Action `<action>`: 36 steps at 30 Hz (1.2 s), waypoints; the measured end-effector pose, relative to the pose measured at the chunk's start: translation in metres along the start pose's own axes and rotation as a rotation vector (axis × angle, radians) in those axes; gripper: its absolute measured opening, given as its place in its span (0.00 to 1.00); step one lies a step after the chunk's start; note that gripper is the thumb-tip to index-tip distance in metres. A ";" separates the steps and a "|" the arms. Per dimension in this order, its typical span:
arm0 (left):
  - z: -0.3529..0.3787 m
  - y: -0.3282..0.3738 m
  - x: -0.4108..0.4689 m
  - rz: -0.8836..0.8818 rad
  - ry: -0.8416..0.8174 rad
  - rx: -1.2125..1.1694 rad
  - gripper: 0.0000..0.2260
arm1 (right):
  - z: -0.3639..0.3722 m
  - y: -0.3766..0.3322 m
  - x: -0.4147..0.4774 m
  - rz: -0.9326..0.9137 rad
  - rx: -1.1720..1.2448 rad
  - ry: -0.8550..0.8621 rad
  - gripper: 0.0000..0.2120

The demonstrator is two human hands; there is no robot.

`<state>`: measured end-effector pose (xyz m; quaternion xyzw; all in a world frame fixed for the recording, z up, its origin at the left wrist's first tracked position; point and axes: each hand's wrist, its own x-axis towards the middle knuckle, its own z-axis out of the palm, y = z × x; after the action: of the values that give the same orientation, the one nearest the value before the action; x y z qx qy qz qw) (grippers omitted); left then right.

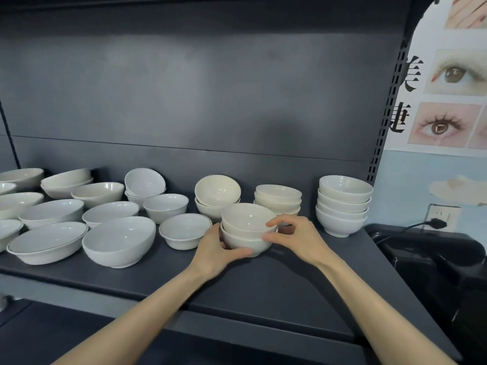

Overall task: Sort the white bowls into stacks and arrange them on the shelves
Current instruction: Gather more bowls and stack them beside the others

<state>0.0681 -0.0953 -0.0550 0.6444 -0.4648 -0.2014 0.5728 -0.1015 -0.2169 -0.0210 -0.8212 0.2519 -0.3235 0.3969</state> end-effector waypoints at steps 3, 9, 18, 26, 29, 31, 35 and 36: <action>0.000 0.000 0.001 -0.010 -0.049 -0.015 0.34 | -0.006 0.001 -0.004 -0.003 0.032 0.004 0.10; 0.003 -0.001 -0.001 -0.101 -0.099 -0.015 0.44 | -0.008 0.002 -0.008 0.028 0.081 -0.026 0.13; 0.004 0.003 -0.003 -0.101 -0.113 -0.012 0.47 | -0.010 0.004 -0.017 0.025 0.132 0.035 0.11; 0.015 0.010 -0.008 -0.125 -0.108 0.016 0.45 | -0.022 0.010 -0.022 0.023 0.153 0.038 0.11; 0.022 0.013 -0.009 -0.122 -0.116 0.021 0.44 | -0.031 0.013 -0.025 0.031 0.153 0.030 0.12; 0.027 0.015 -0.010 -0.117 -0.124 0.014 0.45 | -0.038 0.015 -0.028 0.038 0.151 0.026 0.12; 0.036 0.019 -0.008 -0.122 -0.129 0.036 0.44 | -0.051 0.017 -0.033 0.045 0.132 -0.003 0.12; 0.037 0.019 -0.008 -0.125 -0.126 0.042 0.43 | -0.053 0.017 -0.033 0.049 0.134 -0.012 0.12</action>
<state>0.0277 -0.1079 -0.0491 0.6701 -0.4629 -0.2673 0.5150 -0.1653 -0.2304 -0.0208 -0.7882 0.2475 -0.3250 0.4602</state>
